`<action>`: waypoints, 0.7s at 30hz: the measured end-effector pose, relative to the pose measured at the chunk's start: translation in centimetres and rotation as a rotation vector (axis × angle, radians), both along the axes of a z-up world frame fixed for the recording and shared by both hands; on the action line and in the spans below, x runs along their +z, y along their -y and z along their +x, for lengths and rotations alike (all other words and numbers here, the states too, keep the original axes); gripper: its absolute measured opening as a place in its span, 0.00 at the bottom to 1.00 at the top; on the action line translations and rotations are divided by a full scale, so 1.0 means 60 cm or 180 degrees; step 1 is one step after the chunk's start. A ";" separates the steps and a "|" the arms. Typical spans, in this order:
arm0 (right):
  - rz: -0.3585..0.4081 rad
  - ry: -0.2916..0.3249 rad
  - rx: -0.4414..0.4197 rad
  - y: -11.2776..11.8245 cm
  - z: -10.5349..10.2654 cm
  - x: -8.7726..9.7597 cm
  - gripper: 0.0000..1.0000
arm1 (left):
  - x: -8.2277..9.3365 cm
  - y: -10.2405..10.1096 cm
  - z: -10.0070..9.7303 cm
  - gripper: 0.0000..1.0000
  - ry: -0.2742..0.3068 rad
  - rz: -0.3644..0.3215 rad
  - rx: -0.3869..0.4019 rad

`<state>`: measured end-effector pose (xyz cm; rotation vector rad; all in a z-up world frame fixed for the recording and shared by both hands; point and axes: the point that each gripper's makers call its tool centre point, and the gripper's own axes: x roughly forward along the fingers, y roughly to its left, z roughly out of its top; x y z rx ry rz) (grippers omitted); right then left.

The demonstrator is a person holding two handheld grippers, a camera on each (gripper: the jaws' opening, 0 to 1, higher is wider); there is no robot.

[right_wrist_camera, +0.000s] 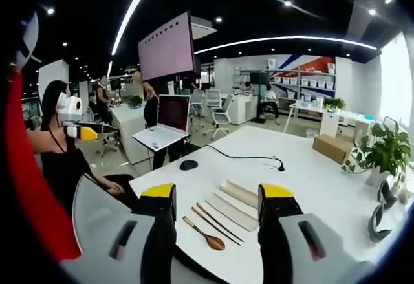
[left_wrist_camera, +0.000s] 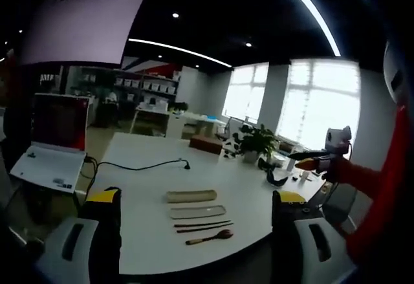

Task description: Arrange the utensils inside the cutlery case until each visible utensil rests in its matching compartment.

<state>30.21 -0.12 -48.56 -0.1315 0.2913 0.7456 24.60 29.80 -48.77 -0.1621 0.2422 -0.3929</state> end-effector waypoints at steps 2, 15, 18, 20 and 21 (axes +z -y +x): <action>-0.0277 0.0078 0.0016 -0.001 0.004 -0.010 0.47 | -0.005 -0.004 0.004 0.99 -0.0022 -0.0015 -0.0017; -0.0062 0.0029 0.0519 -0.050 0.028 -0.011 0.50 | 0.008 0.007 0.019 0.99 -0.0014 0.0149 0.0087; -0.0314 0.0208 0.0512 -0.048 0.043 -0.009 0.50 | 0.010 0.017 0.024 0.99 0.0063 0.0208 -0.0055; -0.0429 0.0124 0.0409 -0.042 0.051 -0.017 0.47 | 0.000 0.014 0.028 0.99 -0.0030 0.0315 -0.0063; -0.0351 0.0109 0.0422 -0.050 0.053 -0.011 0.47 | 0.003 0.021 0.027 0.97 -0.0014 0.0345 -0.0130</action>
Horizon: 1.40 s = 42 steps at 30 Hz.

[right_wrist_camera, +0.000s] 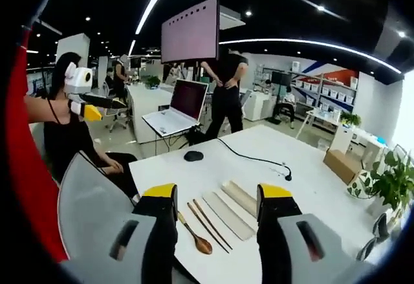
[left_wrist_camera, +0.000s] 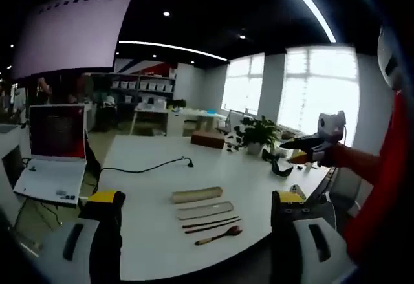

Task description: Arrange the utensils inside the cutlery case until each visible utensil rests in its matching compartment.

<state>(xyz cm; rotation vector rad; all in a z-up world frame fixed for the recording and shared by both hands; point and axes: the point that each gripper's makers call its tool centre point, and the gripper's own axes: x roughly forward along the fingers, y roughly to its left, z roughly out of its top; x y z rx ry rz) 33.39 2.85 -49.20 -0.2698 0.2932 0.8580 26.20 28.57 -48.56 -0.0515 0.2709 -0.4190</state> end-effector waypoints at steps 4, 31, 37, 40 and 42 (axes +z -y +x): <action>0.0276 -0.0119 0.0141 -0.025 0.003 0.003 0.52 | -0.018 -0.003 0.009 0.95 -0.0001 0.0123 -0.0057; -0.0677 -0.0510 0.0472 -0.047 0.060 -0.109 0.42 | -0.013 0.002 0.028 0.97 -0.0021 -0.0056 0.0018; -0.0840 -0.0471 0.0580 -0.043 0.066 -0.107 0.40 | -0.019 -0.009 0.018 0.97 -0.0025 -0.0059 0.0061; -0.0997 -0.0429 0.0643 -0.039 0.067 -0.109 0.33 | -0.026 -0.018 0.017 0.97 -0.0036 -0.0039 0.0097; -0.1038 -0.0429 0.0654 -0.041 0.067 -0.113 0.30 | -0.031 -0.022 0.018 0.96 -0.0057 -0.0008 0.0115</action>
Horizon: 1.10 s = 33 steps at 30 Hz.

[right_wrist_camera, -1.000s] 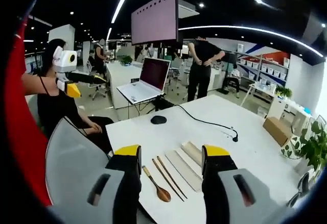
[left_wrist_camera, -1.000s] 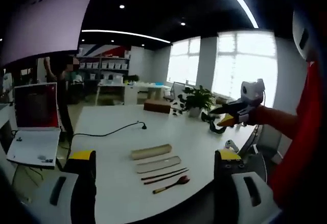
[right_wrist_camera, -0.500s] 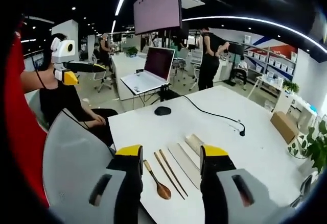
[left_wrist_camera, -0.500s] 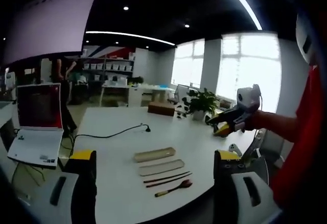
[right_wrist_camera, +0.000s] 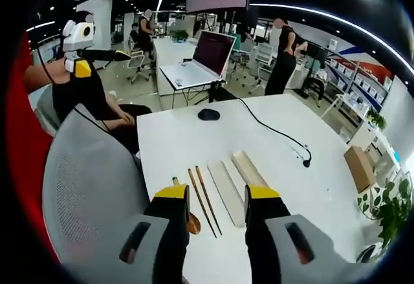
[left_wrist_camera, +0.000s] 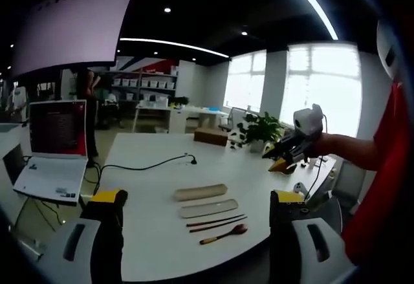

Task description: Arrange the utensils inside the cutlery case until each visible utensil rests in its matching compartment.

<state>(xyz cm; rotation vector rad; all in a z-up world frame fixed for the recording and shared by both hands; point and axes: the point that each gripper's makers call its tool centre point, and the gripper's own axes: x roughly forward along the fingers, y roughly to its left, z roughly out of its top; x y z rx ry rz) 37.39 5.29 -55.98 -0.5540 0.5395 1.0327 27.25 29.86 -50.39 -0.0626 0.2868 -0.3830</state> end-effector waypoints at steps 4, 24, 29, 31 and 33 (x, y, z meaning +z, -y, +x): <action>0.0016 -0.0056 0.0039 -0.010 -0.002 -0.003 0.29 | -0.005 0.000 -0.001 0.95 -0.0034 0.0001 0.0006; -0.0223 -0.0520 0.0187 -0.059 0.001 -0.064 0.26 | -0.009 -0.019 -0.021 0.98 -0.0047 -0.0071 0.0118; -0.0350 -0.0543 0.0304 -0.075 -0.008 -0.083 0.28 | -0.013 -0.022 -0.028 0.96 -0.0067 -0.0069 0.0167; -0.0407 -0.0516 0.0333 -0.082 -0.008 -0.095 0.27 | -0.016 -0.025 -0.031 0.95 -0.0076 -0.0005 0.0179; -0.0425 -0.0538 0.0326 -0.088 -0.007 -0.106 0.26 | -0.018 -0.027 -0.034 0.94 -0.0091 -0.0011 0.0194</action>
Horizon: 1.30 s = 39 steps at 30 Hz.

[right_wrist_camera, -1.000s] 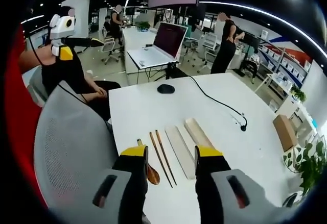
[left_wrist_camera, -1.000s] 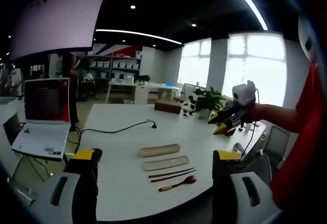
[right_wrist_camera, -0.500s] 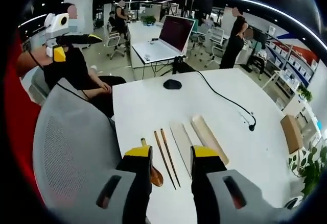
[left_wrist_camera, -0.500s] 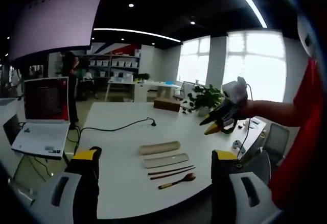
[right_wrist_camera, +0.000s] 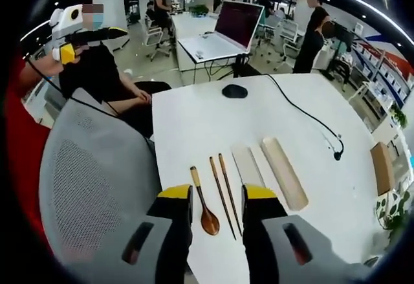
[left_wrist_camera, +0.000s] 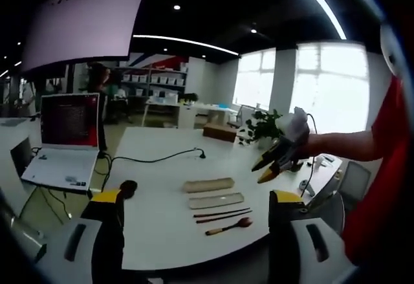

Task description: Arrange the utensils inside the cutlery case until each visible utensil rests in its matching compartment.

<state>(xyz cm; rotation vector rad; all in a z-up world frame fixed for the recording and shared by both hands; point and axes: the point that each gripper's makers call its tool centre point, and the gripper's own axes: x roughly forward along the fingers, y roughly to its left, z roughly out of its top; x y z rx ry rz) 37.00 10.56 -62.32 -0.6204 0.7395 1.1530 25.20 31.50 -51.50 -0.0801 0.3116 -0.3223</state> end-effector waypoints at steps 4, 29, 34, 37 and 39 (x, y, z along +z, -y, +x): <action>-0.0009 -0.0050 -0.0009 -0.008 0.000 -0.017 0.26 | -0.001 0.002 -0.007 0.94 -0.0017 -0.0058 -0.0006; -0.0380 -0.0113 0.0224 -0.029 0.014 -0.086 0.26 | 0.004 0.004 -0.021 0.91 -0.0078 -0.0031 -0.0136; -0.0395 -0.0170 0.0208 -0.029 0.022 -0.098 0.26 | 0.008 -0.001 -0.019 0.91 -0.0061 -0.0035 -0.0123; -0.0349 -0.0280 0.0173 -0.034 0.021 -0.101 0.25 | 0.009 -0.001 -0.020 0.90 -0.0053 -0.0052 -0.0120; -0.0331 -0.0277 0.0146 -0.038 0.026 -0.103 0.26 | 0.004 -0.001 -0.020 0.90 -0.0065 -0.0045 -0.0120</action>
